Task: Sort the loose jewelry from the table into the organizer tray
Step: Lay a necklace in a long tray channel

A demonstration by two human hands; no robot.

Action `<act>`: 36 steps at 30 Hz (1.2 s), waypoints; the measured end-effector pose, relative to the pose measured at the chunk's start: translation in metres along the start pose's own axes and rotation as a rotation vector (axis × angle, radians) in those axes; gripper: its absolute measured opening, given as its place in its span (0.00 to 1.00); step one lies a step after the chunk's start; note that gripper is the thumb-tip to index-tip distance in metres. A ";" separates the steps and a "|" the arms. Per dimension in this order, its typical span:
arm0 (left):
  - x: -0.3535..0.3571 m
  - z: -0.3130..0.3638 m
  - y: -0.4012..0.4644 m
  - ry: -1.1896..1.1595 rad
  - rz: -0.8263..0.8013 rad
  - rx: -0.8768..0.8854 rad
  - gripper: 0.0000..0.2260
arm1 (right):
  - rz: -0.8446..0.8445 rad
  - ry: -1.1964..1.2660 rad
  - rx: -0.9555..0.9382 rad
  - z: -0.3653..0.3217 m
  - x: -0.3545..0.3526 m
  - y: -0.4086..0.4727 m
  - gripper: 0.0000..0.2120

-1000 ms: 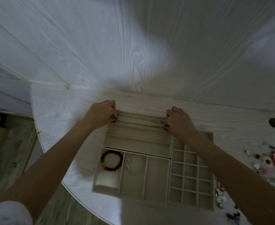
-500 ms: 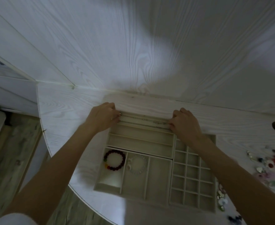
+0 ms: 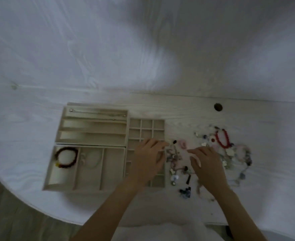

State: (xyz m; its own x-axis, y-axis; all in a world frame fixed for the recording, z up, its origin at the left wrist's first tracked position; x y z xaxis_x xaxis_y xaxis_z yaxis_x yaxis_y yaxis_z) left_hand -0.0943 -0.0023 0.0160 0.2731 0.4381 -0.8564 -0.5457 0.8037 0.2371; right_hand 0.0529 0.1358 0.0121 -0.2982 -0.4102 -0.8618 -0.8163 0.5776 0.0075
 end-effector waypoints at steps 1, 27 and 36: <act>0.015 0.013 0.001 0.056 -0.053 0.023 0.11 | -0.011 -0.021 0.022 0.013 -0.004 -0.007 0.08; 0.119 0.103 0.004 0.087 -0.254 -0.413 0.03 | -0.184 0.249 -0.304 0.084 0.004 0.006 0.12; 0.035 0.082 -0.047 -0.657 -0.135 -0.585 0.07 | -0.413 0.905 -0.147 0.025 -0.013 0.001 0.05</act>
State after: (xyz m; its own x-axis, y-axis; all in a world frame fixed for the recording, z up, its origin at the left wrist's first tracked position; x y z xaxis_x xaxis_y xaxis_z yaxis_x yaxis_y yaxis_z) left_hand 0.0060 0.0083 0.0120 0.6655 0.6416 -0.3814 -0.7442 0.6096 -0.2730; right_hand 0.0685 0.1598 0.0109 -0.1921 -0.9761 -0.1019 -0.9754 0.2014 -0.0899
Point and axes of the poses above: each hand's wrist, its own y-axis towards the middle knuckle, its own x-axis out of the palm, z = x × y, the point moved 4 cm from there along y, towards the middle knuckle, and after that the axes turned 15 degrees about y, right-handed, at the moved point
